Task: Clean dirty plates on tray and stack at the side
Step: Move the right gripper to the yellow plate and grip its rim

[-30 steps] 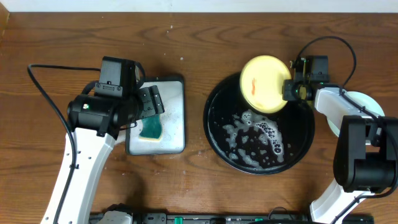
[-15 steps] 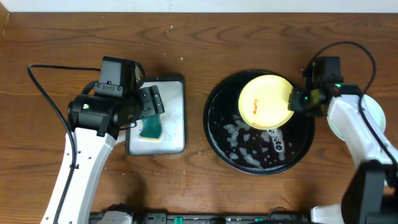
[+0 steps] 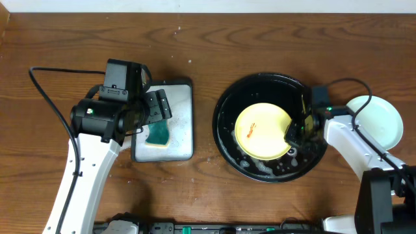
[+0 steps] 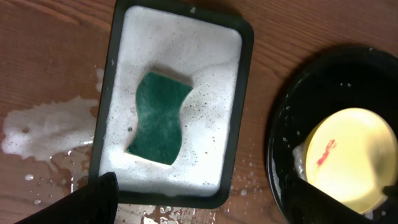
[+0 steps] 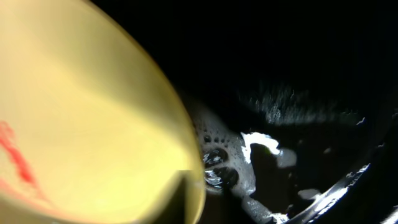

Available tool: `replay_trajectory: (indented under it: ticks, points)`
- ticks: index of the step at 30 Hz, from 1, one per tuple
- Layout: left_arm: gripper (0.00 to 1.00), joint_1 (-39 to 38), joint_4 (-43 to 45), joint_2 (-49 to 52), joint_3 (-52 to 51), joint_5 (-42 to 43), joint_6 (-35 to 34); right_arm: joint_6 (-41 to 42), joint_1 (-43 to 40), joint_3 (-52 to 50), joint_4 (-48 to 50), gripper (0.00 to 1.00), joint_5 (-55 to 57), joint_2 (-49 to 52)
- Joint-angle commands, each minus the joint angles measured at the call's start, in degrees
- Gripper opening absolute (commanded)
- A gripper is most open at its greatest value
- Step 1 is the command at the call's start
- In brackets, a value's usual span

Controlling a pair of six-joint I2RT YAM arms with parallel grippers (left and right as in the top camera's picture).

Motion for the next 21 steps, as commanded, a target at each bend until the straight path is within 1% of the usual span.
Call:
replay_trajectory:
  ticks: [1, 3, 4, 8, 9, 12, 15, 19, 21]
  points:
    - [0.84, 0.09, -0.07, -0.04, 0.39, 0.11, 0.55, 4.9, 0.5, -0.59, 0.9, 0.31, -0.76, -0.07]
    - [0.84, 0.09, -0.07, -0.04, 0.39, 0.11, 0.55, -0.96, 0.5, 0.37, 2.1, 0.35, -0.76, -1.4]
    - [0.84, 0.09, -0.07, -0.04, 0.39, 0.11, 0.55, -4.87, 0.5, 1.14, 2.36, 0.35, -0.74, -2.51]
    - [0.84, 0.09, -0.07, -0.04, 0.39, 0.11, 0.55, -23.21, 0.57, 5.6, 1.33, 0.35, -1.05, -8.68]
    - [0.84, 0.09, -0.07, -0.04, 0.39, 0.11, 0.55, -26.36, 0.57, 6.38, 0.85, 0.35, -1.22, -9.94]
    - [0.84, 0.09, -0.04, -0.04, 0.39, 0.11, 0.55, -34.93, 0.57, 7.93, -0.61, 0.4, -3.58, -14.32]
    - [0.84, 0.09, -0.04, -0.04, 0.39, 0.2, 0.5, -35.54, 0.57, 7.93, -2.05, 0.44, -4.68, -17.62]
    - [0.84, 0.09, -0.9, -0.07, 0.37, 0.31, 0.55, -31.78, 0.57, 7.87, -5.68, 0.43, -4.94, -18.08]
    - [0.84, 0.07, -0.42, 0.28, 0.04, -0.63, 0.57, -31.5, 0.57, 7.74, -7.5, 0.42, -6.34, -17.4]
